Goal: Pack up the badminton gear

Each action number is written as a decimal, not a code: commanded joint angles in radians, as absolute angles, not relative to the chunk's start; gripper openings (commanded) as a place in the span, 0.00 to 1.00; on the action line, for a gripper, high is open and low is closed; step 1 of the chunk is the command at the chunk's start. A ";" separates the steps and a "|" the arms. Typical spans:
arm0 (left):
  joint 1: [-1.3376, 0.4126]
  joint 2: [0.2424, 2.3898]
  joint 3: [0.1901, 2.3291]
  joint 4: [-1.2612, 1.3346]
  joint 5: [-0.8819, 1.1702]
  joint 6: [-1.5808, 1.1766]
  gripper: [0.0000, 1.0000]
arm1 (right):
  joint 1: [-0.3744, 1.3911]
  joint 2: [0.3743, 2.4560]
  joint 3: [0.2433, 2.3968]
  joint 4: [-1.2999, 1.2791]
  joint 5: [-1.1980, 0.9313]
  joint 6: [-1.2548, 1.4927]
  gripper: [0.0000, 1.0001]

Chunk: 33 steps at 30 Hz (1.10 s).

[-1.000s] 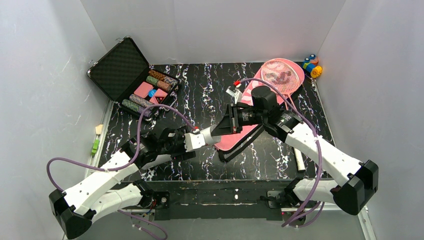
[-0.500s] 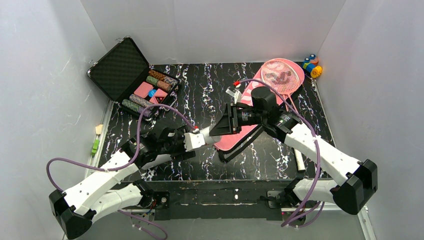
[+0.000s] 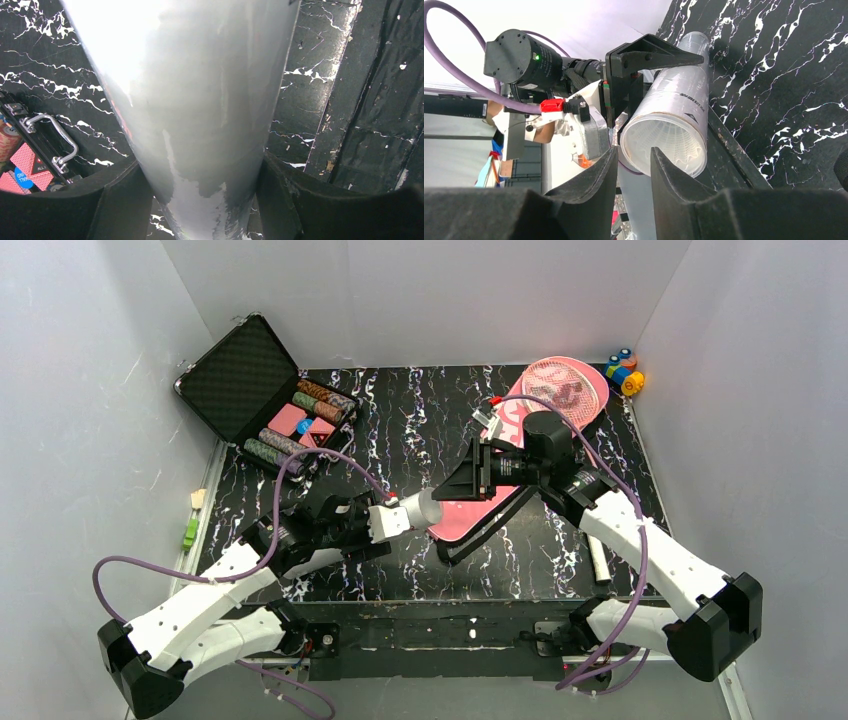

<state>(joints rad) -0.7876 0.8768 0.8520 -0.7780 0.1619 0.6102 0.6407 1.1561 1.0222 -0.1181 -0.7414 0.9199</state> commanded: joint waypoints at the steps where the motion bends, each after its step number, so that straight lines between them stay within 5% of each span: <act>1: -0.787 0.855 0.902 -0.745 0.172 0.618 0.47 | 0.638 1.147 1.031 -0.107 -0.737 0.903 0.35; 8: -0.786 0.855 0.902 -0.745 0.172 0.617 0.47 | 0.640 1.176 1.054 -0.179 -0.695 0.866 0.18; 33: -0.787 0.862 0.906 -0.745 0.181 0.615 0.47 | 0.750 1.256 1.114 -0.206 -0.600 0.836 0.11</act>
<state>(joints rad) -0.7860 0.8772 0.8543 -0.8078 0.1555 0.6098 0.7097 1.2400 1.0622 -0.2146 -0.6117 0.8562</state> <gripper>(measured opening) 0.619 0.118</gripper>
